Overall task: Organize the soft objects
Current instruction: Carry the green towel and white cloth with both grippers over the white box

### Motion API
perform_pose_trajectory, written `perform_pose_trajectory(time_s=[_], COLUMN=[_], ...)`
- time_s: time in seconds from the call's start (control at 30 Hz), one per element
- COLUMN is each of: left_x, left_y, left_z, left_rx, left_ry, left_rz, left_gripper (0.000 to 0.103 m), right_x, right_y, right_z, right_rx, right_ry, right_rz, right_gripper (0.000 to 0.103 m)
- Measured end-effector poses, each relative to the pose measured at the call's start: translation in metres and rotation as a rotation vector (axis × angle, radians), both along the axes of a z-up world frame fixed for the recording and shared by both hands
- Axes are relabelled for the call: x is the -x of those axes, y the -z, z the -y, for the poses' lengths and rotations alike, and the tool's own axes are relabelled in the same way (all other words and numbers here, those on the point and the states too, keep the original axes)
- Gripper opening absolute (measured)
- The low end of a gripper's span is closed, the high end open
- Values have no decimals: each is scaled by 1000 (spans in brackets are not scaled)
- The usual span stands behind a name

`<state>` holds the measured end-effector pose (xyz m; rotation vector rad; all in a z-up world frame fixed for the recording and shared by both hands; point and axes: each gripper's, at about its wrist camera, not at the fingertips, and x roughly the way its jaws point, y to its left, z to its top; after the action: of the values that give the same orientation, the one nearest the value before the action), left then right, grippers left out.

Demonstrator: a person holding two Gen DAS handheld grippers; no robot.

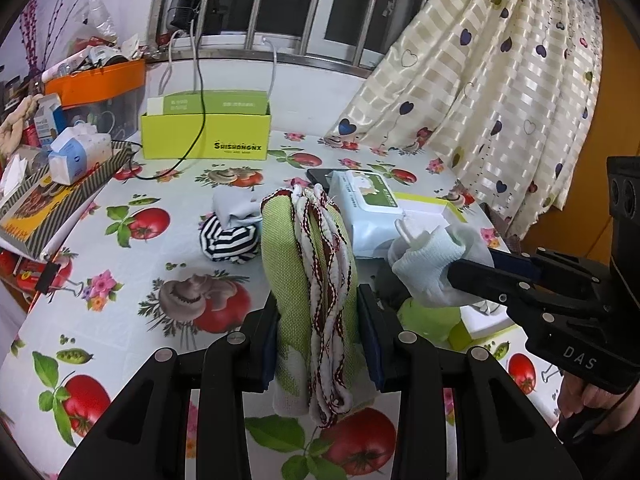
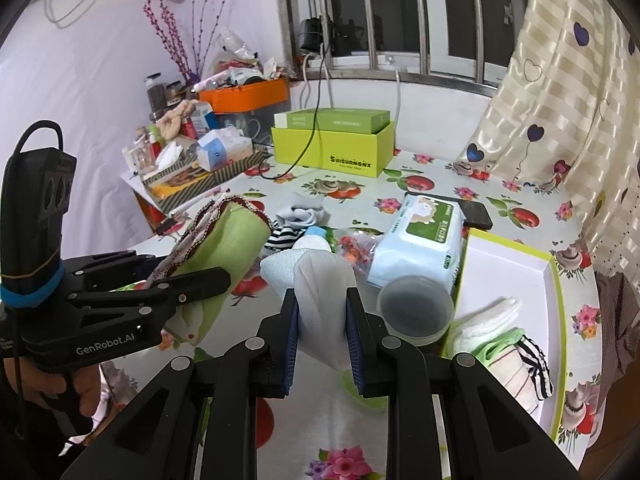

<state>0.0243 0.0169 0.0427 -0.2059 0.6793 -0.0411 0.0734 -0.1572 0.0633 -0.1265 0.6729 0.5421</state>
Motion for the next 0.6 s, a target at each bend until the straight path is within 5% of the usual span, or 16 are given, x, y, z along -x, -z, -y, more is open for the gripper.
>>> perform_pose_trajectory(time_s=[0.6], left_x=[-25], left_y=[-12], left_z=[42], left_rx=[-23], left_ry=[93], left_rz=[16], left_gripper=[36], right_x=[-5], right_y=[-6], right_z=[54], right_rx=[-32], right_ry=[97], right_rz=[22], right_gripper=[21])
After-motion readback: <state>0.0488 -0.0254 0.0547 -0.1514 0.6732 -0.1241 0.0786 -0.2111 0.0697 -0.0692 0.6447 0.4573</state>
